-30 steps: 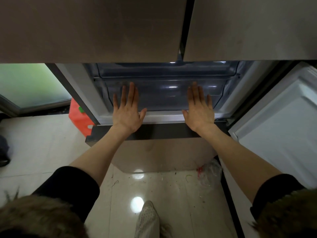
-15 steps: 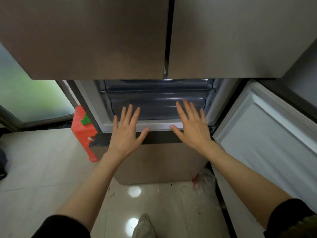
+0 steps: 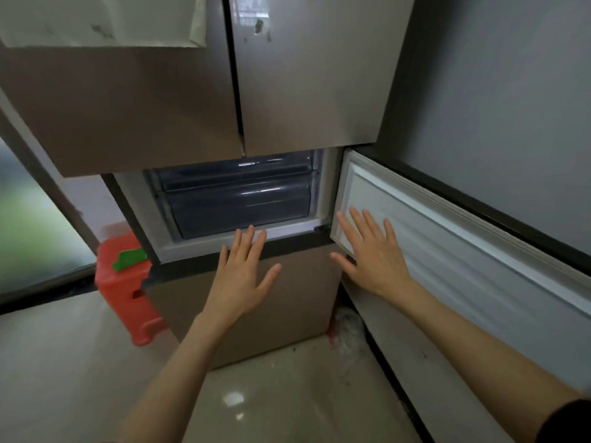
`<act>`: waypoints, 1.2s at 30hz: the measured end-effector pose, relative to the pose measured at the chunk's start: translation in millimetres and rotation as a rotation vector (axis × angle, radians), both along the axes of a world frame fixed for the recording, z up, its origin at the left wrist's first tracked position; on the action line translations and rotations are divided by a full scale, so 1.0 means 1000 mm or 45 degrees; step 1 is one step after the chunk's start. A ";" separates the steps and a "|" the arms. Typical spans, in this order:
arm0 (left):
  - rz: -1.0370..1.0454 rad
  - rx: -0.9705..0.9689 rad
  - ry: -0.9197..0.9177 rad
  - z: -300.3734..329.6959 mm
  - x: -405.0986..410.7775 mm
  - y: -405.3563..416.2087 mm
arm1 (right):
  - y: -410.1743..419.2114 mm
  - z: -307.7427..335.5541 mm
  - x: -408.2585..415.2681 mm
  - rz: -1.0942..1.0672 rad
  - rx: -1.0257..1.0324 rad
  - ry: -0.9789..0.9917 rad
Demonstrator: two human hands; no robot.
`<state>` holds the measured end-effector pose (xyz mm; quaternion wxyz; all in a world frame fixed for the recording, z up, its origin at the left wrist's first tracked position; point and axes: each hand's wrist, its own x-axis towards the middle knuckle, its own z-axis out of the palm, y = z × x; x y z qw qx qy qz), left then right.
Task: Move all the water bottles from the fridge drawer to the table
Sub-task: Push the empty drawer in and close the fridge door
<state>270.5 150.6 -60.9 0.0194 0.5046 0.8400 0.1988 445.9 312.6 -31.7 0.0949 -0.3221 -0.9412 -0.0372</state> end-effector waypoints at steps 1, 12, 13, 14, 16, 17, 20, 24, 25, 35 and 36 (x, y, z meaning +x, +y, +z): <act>-0.038 0.007 0.004 0.002 0.010 -0.004 | -0.006 0.002 0.017 -0.030 0.012 0.013; -0.413 -0.012 -0.025 0.023 0.142 -0.011 | -0.042 0.024 0.188 -0.347 0.150 0.026; -0.460 0.002 -0.019 0.028 0.155 -0.007 | -0.041 0.028 0.202 -0.383 0.172 0.032; -0.500 0.011 -0.013 0.032 0.168 -0.003 | -0.041 0.031 0.215 -0.422 0.191 0.032; -0.557 0.028 -0.009 0.038 0.191 0.006 | -0.037 0.037 0.240 -0.518 0.215 0.035; -0.576 0.035 -0.008 0.039 0.203 0.009 | -0.033 0.040 0.253 -0.582 0.203 0.041; -0.604 0.024 -0.014 0.039 0.237 0.018 | -0.022 0.042 0.290 -0.783 0.062 0.050; -0.608 -0.004 -0.033 0.039 0.275 0.024 | -0.013 0.037 0.325 -0.766 -0.070 -0.026; -0.601 -0.003 -0.040 0.040 0.284 0.024 | -0.011 0.038 0.330 -0.738 -0.037 -0.034; -0.528 -0.041 -0.055 0.037 0.331 0.001 | -0.035 0.036 0.338 -0.320 0.066 0.238; -0.522 -0.026 -0.058 0.037 0.333 -0.002 | -0.042 0.037 0.337 -0.273 0.057 0.292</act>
